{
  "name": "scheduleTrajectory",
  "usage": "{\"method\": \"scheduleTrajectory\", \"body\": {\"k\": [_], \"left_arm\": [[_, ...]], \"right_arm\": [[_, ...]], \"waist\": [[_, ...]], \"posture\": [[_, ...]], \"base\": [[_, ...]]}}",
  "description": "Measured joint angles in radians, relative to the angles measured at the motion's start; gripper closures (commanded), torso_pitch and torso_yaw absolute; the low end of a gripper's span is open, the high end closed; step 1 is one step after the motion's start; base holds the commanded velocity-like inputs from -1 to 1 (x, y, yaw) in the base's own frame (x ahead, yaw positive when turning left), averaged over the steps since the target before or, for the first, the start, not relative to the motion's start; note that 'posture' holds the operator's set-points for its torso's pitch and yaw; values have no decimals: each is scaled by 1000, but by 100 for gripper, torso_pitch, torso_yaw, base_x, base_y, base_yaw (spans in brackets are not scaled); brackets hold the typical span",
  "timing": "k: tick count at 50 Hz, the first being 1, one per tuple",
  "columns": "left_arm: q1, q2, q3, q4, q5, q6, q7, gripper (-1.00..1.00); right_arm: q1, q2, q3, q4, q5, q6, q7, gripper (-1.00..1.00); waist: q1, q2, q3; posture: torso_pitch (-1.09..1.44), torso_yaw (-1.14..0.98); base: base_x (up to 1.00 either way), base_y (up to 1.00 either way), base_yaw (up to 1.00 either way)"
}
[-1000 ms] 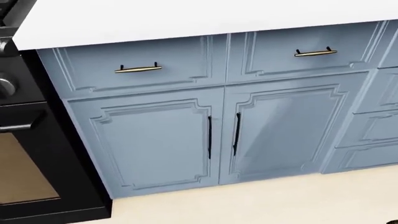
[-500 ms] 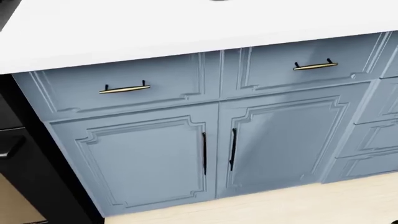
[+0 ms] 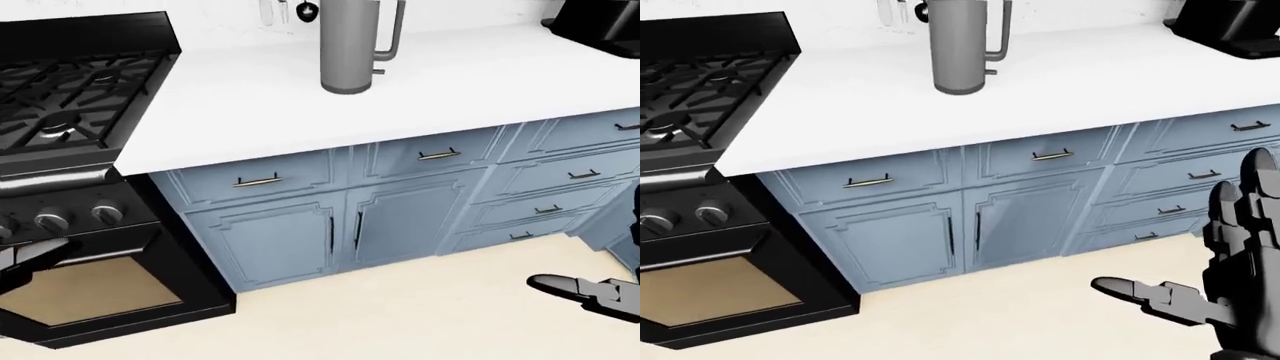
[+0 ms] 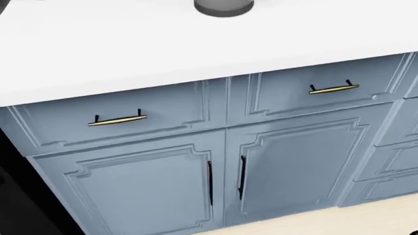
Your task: Close the lid of the electric kettle.
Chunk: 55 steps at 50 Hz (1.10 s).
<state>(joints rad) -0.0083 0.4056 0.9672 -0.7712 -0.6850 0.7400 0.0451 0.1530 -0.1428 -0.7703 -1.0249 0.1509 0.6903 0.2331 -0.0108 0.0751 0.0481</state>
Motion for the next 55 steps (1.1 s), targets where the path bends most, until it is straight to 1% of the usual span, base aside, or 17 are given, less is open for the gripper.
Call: {"method": "scheduleTrajectory", "body": {"k": [1, 4, 6, 13, 15, 19, 23, 26, 27, 31, 39, 40, 45, 49, 51, 53, 55], "left_arm": [[0, 0, 2, 8, 1, -1, 0, -100], [8, -7, 4, 29, 5, 14, 5, -100], [5, -2, 6, 24, 6, 18, 8, -100], [-2, 3, 5, 7, 2, 6, 5, -100], [0, -11, -13, 9, -2, 13, 1, -100], [3, -6, -7, 7, -9, 23, -2, -100], [0, 0, 2, -5, -9, 13, 3, -100], [-2, 3, -1, -3, -7, 4, 0, -100], [-1, 1, 0, 6, -4, 2, 0, -100], [8, -9, -2, 30, 8, 15, 4, -100], [-1, -5, 3, 7, 3, 0, -1, -100], [1, -14, -7, 8, 2, 1, -3, -100], [3, -10, -15, 10, -3, 19, -6, -100], [-1, -4, -4, -4, -2, 10, 0, -100], [-2, -2, -6, -8, -3, 7, 0, -100], [-3, -3, -4, 5, -3, 8, 1, -100], [7, -9, 0, 18, 0, 19, 5, -100]], "right_arm": [[-1, 9, 10, 2, 3, 1, 1, -100], [4, 8, 21, 15, 13, 15, 6, -100], [7, 1, 11, 13, 17, 17, 2, -100], [6, -10, 7, -5, 26, 1, -10, -100], [10, -12, 3, 12, 27, 4, -15, -100], [15, -5, 1, 22, 19, 18, -19, -100], [9, -9, -3, 2, 20, 6, -16, -100], [6, -8, -1, 0, 23, 1, -15, -100], [5, 1, 9, 4, 26, 3, -12, -100], [11, 3, 10, 13, 27, 16, -2, -100], [0, 4, 9, -3, 10, -2, 2, -100], [-1, 5, 7, 5, 6, -1, 3, -100], [2, 17, 5, 21, -15, 18, 5, -100], [-5, 17, 4, 1, -19, 4, 13, -100], [-8, 15, 2, 0, -18, 1, 16, -100], [-6, 27, 11, 6, -11, 4, 21, -100], [0, 20, 15, 15, -1, 14, 23, -100]], "waist": [[7, -15, 5], [21, -10, 4], [23, -21, -5], [30, -118, -8], [18, -97, -1], [7, -95, -3], [3, -51, 6], [2, -6, -1], [9, -17, 2], [23, -20, -1], [26, -110, -8], [18, -97, -2], [6, -91, -3], [1, -44, 6], [-1, -5, 0], [14, -18, 6], [23, -12, 5]], "posture": [[0, 0], [0, 0], [0, 0], [0, 0], [0, 0], [0, 0], [0, 0], [0, 0], [0, 0], [0, 0], [0, 0], [0, 0], [0, 0], [0, 0], [0, 0], [0, 0], [0, 0]], "base": [[20, 0, 0], [18, 0, 0], [19, 0, 0], [19, 0, 0], [19, 0, 0], [18, 0, 0], [18, 0, 0], [19, 0, 0], [19, 0, 0], [18, 0, 0], [18, 0, 0], [18, 0, 0], [19, 0, 0], [18, 0, 0], [18, 0, 0], [19, 0, 0], [19, 0, 0]]}}
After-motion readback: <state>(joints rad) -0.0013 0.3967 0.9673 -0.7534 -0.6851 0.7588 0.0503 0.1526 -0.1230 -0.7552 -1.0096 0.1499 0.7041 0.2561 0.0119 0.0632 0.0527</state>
